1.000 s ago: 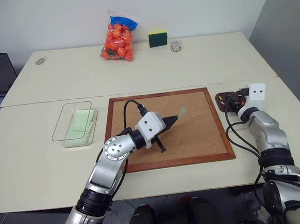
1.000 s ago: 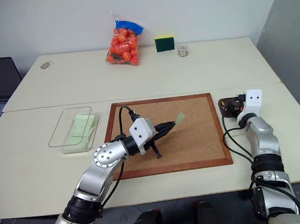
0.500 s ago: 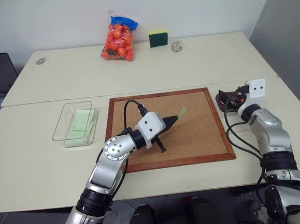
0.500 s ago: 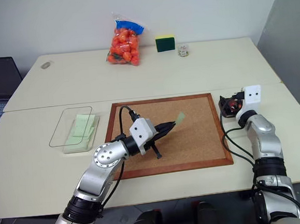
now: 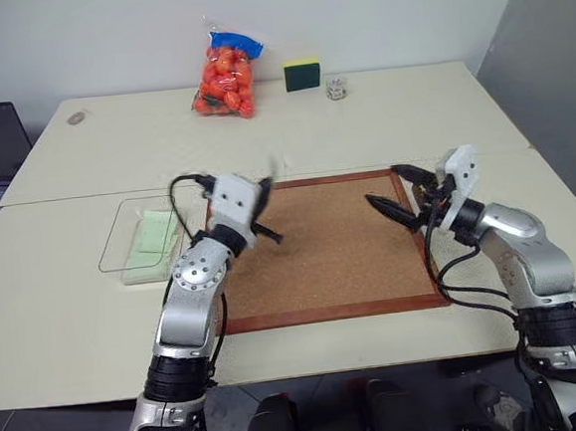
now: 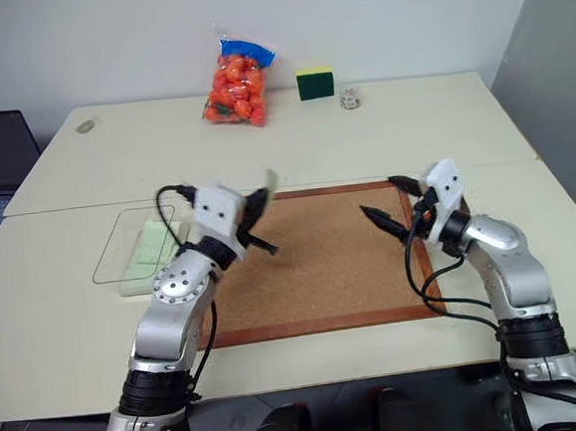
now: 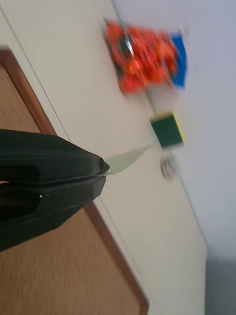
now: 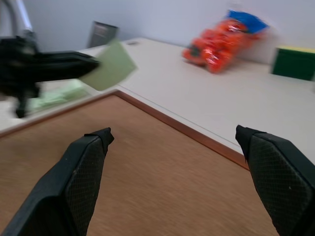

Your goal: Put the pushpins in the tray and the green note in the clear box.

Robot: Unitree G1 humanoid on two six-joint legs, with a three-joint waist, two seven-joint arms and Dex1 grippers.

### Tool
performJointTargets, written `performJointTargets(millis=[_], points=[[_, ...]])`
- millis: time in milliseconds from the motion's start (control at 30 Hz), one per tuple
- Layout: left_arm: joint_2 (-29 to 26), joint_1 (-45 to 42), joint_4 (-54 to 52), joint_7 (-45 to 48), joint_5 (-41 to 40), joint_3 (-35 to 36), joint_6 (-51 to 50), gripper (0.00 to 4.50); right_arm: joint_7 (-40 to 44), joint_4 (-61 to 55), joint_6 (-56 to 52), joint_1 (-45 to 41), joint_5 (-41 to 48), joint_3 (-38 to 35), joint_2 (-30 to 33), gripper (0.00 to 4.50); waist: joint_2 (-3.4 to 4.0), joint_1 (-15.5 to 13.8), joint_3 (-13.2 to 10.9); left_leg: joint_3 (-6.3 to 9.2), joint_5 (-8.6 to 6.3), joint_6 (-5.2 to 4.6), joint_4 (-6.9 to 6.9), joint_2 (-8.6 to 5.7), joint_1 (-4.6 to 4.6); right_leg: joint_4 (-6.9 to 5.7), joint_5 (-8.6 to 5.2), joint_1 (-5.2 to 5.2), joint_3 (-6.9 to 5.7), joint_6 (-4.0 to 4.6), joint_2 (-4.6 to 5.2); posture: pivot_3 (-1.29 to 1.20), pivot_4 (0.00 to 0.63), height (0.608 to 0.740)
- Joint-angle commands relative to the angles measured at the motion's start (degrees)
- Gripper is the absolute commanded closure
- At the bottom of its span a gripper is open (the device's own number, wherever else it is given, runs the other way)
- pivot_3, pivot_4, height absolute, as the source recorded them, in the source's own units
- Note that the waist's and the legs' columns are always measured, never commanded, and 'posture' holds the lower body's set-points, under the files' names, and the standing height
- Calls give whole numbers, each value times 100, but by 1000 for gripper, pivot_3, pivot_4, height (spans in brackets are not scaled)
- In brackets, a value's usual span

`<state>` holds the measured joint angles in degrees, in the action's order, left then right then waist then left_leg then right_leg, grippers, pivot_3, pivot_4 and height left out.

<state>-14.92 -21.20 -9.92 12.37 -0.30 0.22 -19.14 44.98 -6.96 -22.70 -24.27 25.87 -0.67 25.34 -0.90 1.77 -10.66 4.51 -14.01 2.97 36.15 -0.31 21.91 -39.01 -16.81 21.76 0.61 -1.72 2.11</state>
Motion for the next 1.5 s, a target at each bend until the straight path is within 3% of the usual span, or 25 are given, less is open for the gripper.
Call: performJointTargets(millis=[33, 233, 533, 1100, 1233, 1367, 1500], points=[[158, 173, -858, -1040, 660, 369, -478, 4500, -117, -636, -374, -79, 294, 139, -194, 71, -3, 0, -2, 1, 0, 0, 1, 0, 1, 1, 0, 1, 2, -1, 3, 0, 150, 740], [379, 462, -1426, -1930, 1281, 758, -1076, 4500, -187, -652, -502, -207, 340, 244, -377, 71, -7, -22, -3, 3, 0, 0, 4, -3, 2, 4, 6, 0, 5, -11, 12, 0, 150, 740], [730, 689, -1370, -2413, 1204, 1419, -1595, 4500, -181, -501, -453, -296, 264, 307, -524, 71, -10, -20, -4, 1, 0, 1, 3, -3, 1, 0, 8, 0, -6, -13, 3, 0, 150, 740], [751, 654, -1324, -2371, 1148, 1372, -1552, 1225, -187, -521, -482, -235, 285, 228, -482, 0, -14, -20, -4, -3, 0, 1, 3, -4, 2, 2, 9, 0, -4, -13, 4, 0, 150, 740], [846, 565, -1322, -1854, 705, 1072, -1310, 437, -230, -499, -343, -193, 143, 249, -462, 0, -14, -22, -4, -3, 0, 1, 3, -4, 3, 2, 9, 0, -4, -13, 5, 0, 150, 740], [800, 645, -1338, -1246, 504, 451, -1234, 327, -532, -434, 131, -13, -408, 411, -529, 0, -16, -39, -3, -7, 0, 2, 4, -6, 4, 3, 9, 0, -6, -13, 5, 0, 150, 740], [735, 829, -1357, -823, 349, 76, -1147, 327, -1523, -236, 526, 94, -1160, 411, -861, 0, -16, -9, -3, -10, 0, 3, 1, -4, 3, 4, 9, 2, 0, -13, 5, 0, 150, 740]])
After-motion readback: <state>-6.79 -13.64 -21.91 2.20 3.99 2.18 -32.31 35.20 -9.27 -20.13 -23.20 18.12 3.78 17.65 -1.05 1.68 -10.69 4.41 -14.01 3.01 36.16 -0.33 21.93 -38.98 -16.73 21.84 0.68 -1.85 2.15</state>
